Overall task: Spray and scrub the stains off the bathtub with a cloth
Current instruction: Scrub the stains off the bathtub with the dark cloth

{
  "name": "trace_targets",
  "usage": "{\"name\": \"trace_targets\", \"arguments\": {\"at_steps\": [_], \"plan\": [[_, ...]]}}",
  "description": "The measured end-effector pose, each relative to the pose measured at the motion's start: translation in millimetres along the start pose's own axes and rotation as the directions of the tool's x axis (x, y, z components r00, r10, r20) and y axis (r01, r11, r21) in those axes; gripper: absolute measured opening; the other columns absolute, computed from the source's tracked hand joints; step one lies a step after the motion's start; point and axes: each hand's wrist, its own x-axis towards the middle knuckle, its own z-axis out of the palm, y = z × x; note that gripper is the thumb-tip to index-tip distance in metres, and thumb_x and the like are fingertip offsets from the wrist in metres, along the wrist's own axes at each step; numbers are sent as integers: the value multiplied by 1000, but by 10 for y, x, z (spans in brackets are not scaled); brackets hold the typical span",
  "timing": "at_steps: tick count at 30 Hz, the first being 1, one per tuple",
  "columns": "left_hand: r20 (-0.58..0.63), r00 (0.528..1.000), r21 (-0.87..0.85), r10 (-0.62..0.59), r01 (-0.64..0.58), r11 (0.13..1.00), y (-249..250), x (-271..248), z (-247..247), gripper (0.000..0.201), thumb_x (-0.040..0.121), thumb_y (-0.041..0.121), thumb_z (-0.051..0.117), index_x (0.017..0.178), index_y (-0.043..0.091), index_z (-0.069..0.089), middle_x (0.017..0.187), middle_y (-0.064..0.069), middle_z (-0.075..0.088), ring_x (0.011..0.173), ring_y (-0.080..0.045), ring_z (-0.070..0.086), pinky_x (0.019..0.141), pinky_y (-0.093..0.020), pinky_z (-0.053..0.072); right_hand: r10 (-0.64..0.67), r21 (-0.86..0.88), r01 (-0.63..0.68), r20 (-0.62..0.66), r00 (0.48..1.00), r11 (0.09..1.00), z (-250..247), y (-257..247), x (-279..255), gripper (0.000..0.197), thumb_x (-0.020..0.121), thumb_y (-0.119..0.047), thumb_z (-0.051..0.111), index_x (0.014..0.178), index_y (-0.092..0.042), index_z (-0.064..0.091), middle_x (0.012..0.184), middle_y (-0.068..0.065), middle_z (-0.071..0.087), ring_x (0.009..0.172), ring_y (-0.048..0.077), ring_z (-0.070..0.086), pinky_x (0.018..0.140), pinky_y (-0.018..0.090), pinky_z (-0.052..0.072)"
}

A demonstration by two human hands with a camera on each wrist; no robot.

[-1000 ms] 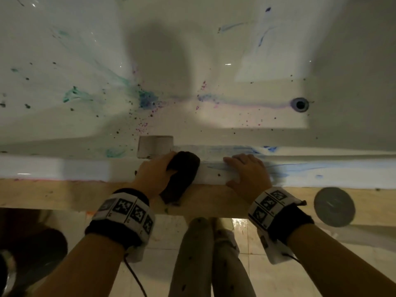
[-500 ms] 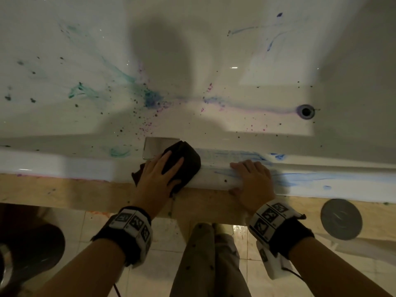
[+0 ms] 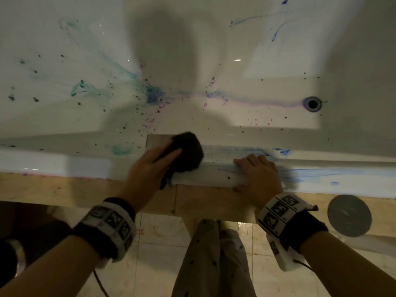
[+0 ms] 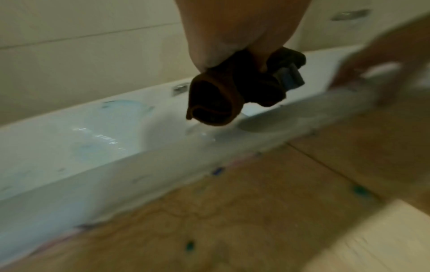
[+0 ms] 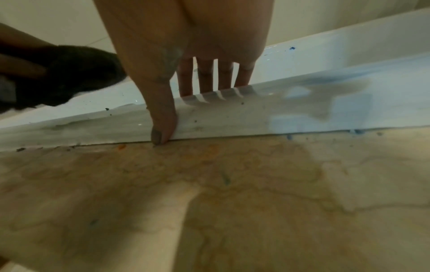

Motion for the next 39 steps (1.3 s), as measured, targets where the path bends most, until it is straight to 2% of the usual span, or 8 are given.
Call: {"name": "trace_targets", "arguments": {"at_steps": [5,8,14,20,24,29,34,39], "plan": [[217,947,127,235,-266,955,160,-147,453,47,88,20,45,134,19,39,141,-18,42,131,-30,32,101,-51,38,-28,3,28,6,1000,1000,-29,22,9,67,76,-47,65,134,-28,37,131,-4,40,120,18,35,99,32,27],[273,925,100,264,-300,949,41,-91,421,66,71,6,73,130,16,45,137,-19,47,123,-36,48,96,-52,42,-30,3,30,9,1000,1000,-27,38,15,67,76,-48,65,134,-29,37,132,-5,39,120,17,34,99,32,27],[58,964,-108,-259,264,959,50,373,229,39,91,1,52,129,9,54,137,-14,48,104,-33,63,96,-23,37,-42,26,41,9,999,999,-34,58,14,67,78,-46,65,135,-27,36,132,-5,40,121,18,34,100,32,27],[180,940,-5,291,-295,955,664,76,439,46,80,20,60,125,13,56,137,-19,48,115,-33,55,95,-41,42,-11,165,14,-16,1000,986,-70,229,-91,74,83,-35,63,145,-25,22,148,-1,30,137,18,24,113,31,13],[303,881,49,364,-396,917,658,75,703,40,85,22,44,120,17,62,136,-15,50,128,-28,42,103,-51,33,44,20,-46,80,996,999,-139,525,-227,88,77,-43,68,146,-27,16,152,-2,19,140,19,16,116,35,4],[264,930,-21,258,-262,965,693,210,612,40,83,19,44,116,12,65,123,-16,61,101,-34,65,83,-47,52,57,22,-58,55,997,998,-168,739,-268,85,73,-35,74,144,-25,26,147,-1,33,135,18,28,116,37,13],[149,944,-127,-295,314,941,746,683,525,35,95,12,48,129,13,55,124,-15,60,102,-29,63,93,-28,46,101,102,-103,21,995,990,-223,703,-243,72,76,-29,72,139,-25,36,142,-2,42,128,18,36,110,32,19],[80,996,-191,-47,62,980,1069,558,460,34,92,17,51,124,12,58,128,-13,58,102,-29,64,94,-29,46,150,237,-147,8,989,960,-305,742,-303,61,81,-9,64,137,-18,41,135,6,47,123,22,43,104,29,30]]}}
